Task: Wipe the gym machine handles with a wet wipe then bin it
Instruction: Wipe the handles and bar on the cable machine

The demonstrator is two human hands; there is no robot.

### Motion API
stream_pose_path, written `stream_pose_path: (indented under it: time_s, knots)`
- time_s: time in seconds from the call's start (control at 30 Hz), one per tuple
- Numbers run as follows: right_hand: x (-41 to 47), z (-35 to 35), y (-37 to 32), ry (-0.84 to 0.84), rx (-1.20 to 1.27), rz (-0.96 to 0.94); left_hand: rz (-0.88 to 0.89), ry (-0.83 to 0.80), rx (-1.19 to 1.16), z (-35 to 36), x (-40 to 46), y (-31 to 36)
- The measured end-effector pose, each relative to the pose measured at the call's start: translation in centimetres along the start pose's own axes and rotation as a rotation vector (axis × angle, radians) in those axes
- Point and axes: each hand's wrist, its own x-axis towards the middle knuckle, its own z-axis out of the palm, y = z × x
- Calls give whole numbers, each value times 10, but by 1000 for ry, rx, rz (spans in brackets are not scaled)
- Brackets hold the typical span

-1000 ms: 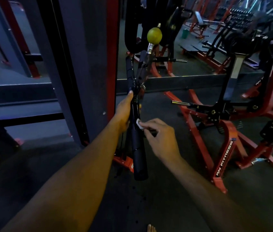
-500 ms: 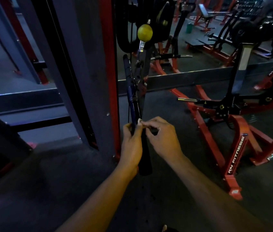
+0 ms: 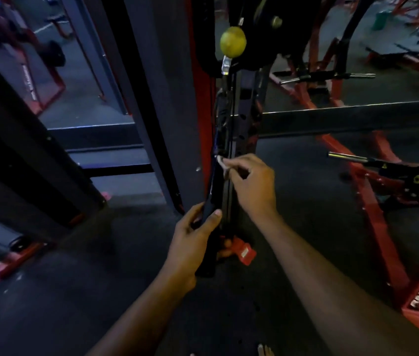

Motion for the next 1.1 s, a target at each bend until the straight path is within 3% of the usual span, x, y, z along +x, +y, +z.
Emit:
stream_pose_path:
  time_s: [0.17,0.37,0.5,0.57,0.7,0.9,1.1]
  knots:
    - [10,4,27,10,103,43,-37,24,16,13,-6,2]
    - [-55,-12,28,-112,376,92,34,103,302,25,-13,-5]
    - [-24,-13,44,-107,659,534,67,145,370,38,-15,-11]
    - [-2,-4,47,-84,792,666,77,167,372,49,-17,-15]
    - [-9,-1,38,-94,763,702,105,190,406,64,-21,-22]
    - [-50,-33,48,-341,780,722,183,233,419,75,-24,-36]
    - [11,-17,51,-100,967,1016,183,236,437,92,-22,-38]
